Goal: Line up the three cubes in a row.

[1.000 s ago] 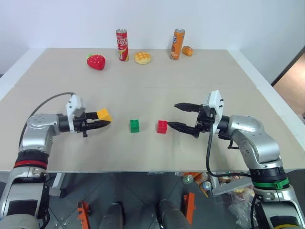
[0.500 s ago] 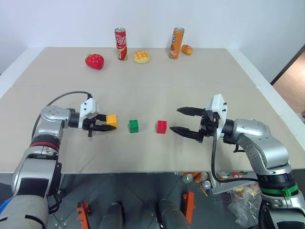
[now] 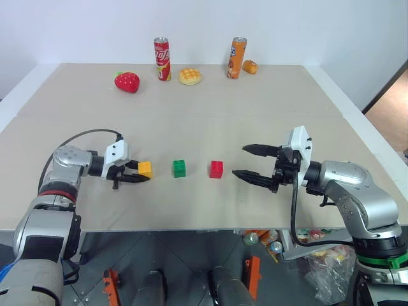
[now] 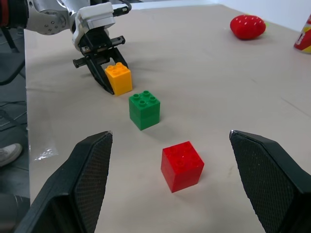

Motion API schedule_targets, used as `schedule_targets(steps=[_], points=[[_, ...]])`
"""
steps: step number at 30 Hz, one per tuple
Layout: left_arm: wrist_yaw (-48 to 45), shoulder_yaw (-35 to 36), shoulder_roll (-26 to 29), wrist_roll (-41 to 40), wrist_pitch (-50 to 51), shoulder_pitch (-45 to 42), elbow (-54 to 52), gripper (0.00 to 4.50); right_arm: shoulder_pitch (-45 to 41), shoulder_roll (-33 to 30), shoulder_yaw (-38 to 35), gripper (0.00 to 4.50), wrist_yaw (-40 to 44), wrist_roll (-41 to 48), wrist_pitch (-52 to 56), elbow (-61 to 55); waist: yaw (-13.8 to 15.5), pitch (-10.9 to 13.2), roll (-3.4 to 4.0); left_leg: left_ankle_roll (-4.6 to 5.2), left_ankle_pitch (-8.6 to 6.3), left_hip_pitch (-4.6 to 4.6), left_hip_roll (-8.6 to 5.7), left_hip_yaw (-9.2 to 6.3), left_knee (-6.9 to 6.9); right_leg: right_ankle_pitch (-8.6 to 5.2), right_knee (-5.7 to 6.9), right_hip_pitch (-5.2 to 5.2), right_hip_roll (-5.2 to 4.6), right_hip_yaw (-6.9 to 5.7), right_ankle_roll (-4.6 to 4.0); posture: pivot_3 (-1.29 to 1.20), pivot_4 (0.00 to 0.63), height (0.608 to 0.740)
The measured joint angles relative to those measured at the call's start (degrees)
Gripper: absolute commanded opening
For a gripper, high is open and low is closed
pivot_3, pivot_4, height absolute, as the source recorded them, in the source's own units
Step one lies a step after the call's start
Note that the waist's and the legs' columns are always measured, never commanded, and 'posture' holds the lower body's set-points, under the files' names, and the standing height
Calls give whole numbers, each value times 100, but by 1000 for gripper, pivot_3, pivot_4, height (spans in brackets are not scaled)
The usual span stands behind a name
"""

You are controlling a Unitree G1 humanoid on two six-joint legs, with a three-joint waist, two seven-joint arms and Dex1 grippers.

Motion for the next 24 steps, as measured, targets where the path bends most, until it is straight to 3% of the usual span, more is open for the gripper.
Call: schedule_targets(steps=[13, 24], points=[[146, 42, 1, 39, -43, -7, 57, 1336, 70, -240, -233, 4000, 264, 691, 390, -385, -1, 0, 0, 2, 2, 1, 1, -1, 5, 7, 3, 1, 0, 0, 1, 0, 150, 740], [184, 60, 1, 69, -43, -7, 60, 1336, 70, -288, -186, 4000, 327, 697, 384, -393, -1, 0, 0, 3, 2, 1, 1, -1, 8, 8, 4, 2, 1, 0, 1, 0, 150, 740]])
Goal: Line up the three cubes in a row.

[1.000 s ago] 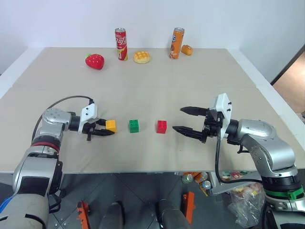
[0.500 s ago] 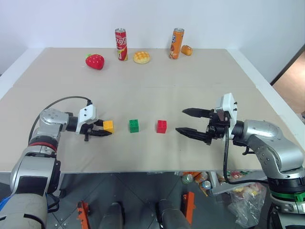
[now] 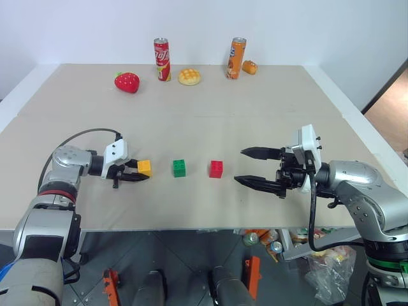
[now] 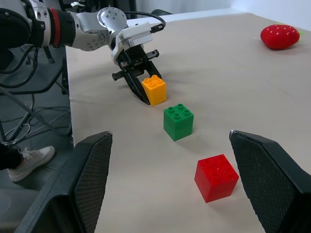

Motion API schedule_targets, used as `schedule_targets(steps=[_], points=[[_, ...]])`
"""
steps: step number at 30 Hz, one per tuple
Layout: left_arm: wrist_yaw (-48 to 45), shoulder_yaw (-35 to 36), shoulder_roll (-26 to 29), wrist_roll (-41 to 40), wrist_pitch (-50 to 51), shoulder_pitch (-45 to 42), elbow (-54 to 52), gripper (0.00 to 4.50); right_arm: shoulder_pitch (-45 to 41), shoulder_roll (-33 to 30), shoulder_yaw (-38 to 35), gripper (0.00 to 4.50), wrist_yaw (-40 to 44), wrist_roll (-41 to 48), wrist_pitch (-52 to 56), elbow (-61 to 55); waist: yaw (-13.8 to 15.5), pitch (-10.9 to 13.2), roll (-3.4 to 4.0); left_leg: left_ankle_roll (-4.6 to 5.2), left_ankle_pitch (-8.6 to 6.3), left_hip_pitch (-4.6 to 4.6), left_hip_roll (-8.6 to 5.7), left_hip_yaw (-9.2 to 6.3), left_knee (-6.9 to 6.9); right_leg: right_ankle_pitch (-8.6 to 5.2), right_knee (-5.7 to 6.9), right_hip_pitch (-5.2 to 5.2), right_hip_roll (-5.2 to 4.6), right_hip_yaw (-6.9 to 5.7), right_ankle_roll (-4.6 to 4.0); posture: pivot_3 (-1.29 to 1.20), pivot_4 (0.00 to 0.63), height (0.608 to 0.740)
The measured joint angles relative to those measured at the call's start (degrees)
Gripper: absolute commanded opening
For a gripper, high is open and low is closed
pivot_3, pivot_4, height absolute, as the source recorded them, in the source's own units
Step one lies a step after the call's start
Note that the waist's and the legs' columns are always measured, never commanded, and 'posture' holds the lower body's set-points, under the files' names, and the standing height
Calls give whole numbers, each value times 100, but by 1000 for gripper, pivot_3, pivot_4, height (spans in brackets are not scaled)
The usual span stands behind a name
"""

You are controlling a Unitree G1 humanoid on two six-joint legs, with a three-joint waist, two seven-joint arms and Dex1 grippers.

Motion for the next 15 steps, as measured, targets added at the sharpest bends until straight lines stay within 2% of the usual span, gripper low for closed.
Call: schedule_targets(steps=[3, 4, 10, 15], points=[[14, 13, -1, 24, 0, 0, 0, 1336, 0, 0, 22, 4000, -15, -49, -11, 0, 0, 0, 0, 0, 0, 1, 0, 0, 0, 2, 1, 0, 1, 0, 0, 0, 150, 740], [24, 19, -2, 30, 5, 0, 1, 2373, 0, 0, 22, 4000, -21, -63, -12, 0, 0, 0, 0, 1, 1, 1, 0, 0, 1, 3, 1, 0, 0, 0, 0, 0, 150, 740], [467, 120, -10, 79, -31, -3, 38, 4413, 0, 0, 22, 4000, -65, -98, -14, 5, 4, 0, 0, 1, 1, 1, 0, 0, 3, 4, 1, 2, 0, 0, 2, 0, 150, 740], [639, 162, -8, 87, -118, -2, 78, 4461, -5, 0, 22, 4000, -64, -98, -20, 17, 5, 0, 0, 1, 1, 1, 0, 0, 3, 4, 1, 3, 0, 1, 3, 0, 150, 740]])
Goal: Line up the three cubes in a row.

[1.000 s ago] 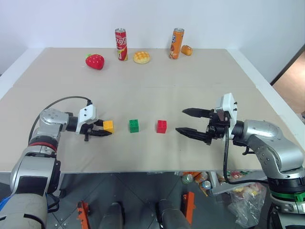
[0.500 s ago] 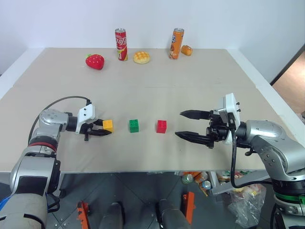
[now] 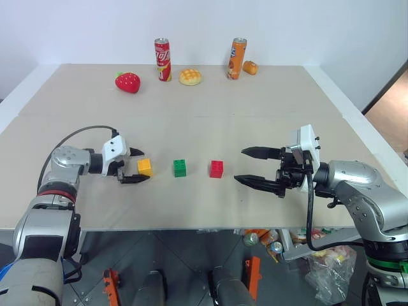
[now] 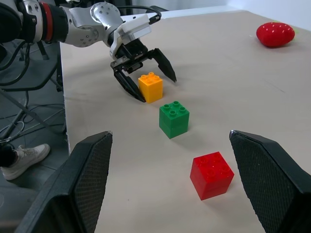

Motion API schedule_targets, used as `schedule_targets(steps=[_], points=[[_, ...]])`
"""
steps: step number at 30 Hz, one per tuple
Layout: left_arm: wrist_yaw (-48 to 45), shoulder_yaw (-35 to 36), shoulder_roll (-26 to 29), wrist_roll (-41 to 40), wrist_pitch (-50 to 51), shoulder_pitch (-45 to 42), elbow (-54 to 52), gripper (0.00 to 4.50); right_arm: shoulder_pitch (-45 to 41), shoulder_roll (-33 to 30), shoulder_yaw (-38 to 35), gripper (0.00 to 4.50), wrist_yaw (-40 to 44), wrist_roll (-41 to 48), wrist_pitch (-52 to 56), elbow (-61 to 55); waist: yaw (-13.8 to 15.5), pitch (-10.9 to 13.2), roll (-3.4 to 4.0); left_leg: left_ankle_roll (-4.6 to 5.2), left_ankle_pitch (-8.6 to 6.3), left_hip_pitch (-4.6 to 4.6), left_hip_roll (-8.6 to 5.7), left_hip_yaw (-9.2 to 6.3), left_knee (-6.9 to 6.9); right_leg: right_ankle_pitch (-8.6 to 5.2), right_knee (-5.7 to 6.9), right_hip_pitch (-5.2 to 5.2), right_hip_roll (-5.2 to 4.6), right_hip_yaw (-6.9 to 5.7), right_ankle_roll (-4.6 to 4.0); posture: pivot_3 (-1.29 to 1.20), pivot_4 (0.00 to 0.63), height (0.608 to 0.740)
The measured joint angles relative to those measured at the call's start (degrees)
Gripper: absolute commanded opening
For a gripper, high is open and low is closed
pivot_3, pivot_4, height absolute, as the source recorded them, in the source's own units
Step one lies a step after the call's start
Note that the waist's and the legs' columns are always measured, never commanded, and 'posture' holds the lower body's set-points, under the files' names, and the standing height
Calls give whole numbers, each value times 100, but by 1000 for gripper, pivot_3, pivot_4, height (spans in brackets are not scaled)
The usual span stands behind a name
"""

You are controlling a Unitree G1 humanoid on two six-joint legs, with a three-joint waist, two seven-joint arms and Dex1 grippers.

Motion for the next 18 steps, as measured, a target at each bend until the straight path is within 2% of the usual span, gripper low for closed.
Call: schedule_targets(steps=[4, 9, 14, 18], points=[[-46, 9, 106, -7, -7, 4, 8, 4461, -75, 0, 0, 4000, 16, -4, -42, 59, -17, 0, 0, 1, 1, 1, 1, 0, 1, 3, 0, -1, 1, 0, 0, 0, 150, 740], [-793, 176, 450, -265, 338, 205, -310, 4461, -274, 16, 29, 4000, 119, -26, -146, 231, -24, 0, 0, 1, 1, 1, 3, 0, -1, 1, 1, -2, 3, 0, -3, 0, 150, 740], [-1381, 171, 977, -1322, 2176, 1682, -2774, 4461, -561, 149, 232, 4000, 247, -144, -356, 557, -60, 0, 1, 0, 0, 1, 16, 3, -5, -5, 4, -4, 3, -2, -10, 0, 150, 740], [-741, 735, 1077, -2024, 3626, 2504, -4410, 4461, -800, 340, 386, 4000, 263, -303, -567, 843, -25, 1, 1, 1, 1, 2, 29, 2, 1, -5, 8, -2, 10, -18, -20, 0, 150, 740]])
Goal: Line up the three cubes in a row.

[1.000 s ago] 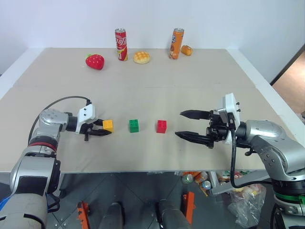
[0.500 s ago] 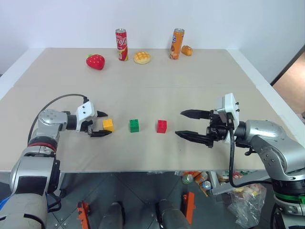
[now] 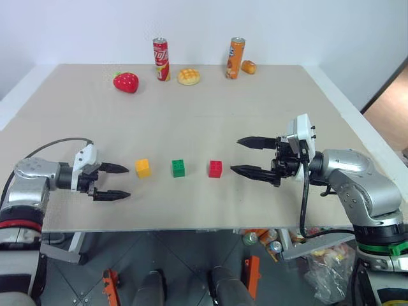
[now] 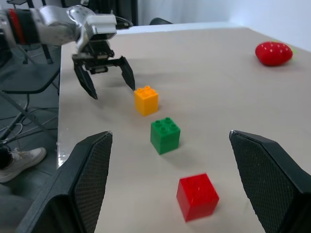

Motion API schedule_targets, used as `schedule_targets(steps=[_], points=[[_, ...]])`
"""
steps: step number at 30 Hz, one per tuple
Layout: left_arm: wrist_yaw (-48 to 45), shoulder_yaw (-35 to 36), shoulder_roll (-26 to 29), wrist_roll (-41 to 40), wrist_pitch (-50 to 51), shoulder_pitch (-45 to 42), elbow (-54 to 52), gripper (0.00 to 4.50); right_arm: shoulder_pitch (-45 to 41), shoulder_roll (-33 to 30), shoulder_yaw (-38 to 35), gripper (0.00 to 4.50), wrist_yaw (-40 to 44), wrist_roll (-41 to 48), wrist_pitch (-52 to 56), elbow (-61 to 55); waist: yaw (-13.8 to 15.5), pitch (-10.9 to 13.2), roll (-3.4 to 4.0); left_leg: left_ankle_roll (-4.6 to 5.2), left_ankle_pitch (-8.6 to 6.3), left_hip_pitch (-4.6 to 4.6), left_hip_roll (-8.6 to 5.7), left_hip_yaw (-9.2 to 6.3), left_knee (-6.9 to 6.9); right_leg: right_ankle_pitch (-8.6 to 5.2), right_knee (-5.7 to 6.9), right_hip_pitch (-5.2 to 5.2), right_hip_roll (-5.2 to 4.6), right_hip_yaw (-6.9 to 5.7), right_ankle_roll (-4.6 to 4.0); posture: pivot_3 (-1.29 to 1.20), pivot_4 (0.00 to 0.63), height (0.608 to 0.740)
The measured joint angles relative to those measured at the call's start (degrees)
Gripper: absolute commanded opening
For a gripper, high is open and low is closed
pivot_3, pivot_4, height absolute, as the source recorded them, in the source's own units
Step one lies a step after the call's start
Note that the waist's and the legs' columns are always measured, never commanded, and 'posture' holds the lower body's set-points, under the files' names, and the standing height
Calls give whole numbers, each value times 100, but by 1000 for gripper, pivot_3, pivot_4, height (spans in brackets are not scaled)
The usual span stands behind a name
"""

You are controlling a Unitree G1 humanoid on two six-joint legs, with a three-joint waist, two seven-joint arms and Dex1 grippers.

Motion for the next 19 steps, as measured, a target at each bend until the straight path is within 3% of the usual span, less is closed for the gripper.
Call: schedule_targets(steps=[3, 6, 10, 19], points=[[1485, 989, -175, -575, 1070, 271, -947, 4461, -203, 288, 91, 4000, -178, -303, -291, 362, 19, 0, 0, 6, 5, 1, 8, 2, 9, -5, 1, 8, 1, -12, -23, 0, 150, 740], [3550, 1836, -672, -748, 2091, 451, -1718, 4461, -354, 539, 100, 4000, -553, -695, -611, 857, 22, 0, 0, 8, 6, 10, 6, 6, 17, 1, 0, 22, -2, -9, -14, 0, 150, 740], [5288, 2452, -1489, -985, 2907, 1061, -2702, 4461, -385, 735, -86, 4000, -1154, -978, -871, 1378, 24, -1, -1, 7, 7, 10, 4, 13, 17, 16, -8, 26, -5, -4, 14, 0, 150, 740], [6572, 2475, -2480, -1117, 2922, 1988, -3969, 4461, -275, 1330, -653, 4000, -3363, -1835, -1177, 2427, 31, -3, -5, -6, 15, 16, 0, 15, 14, 14, -9, 27, -2, 7, -9, 0, 150, 740]])
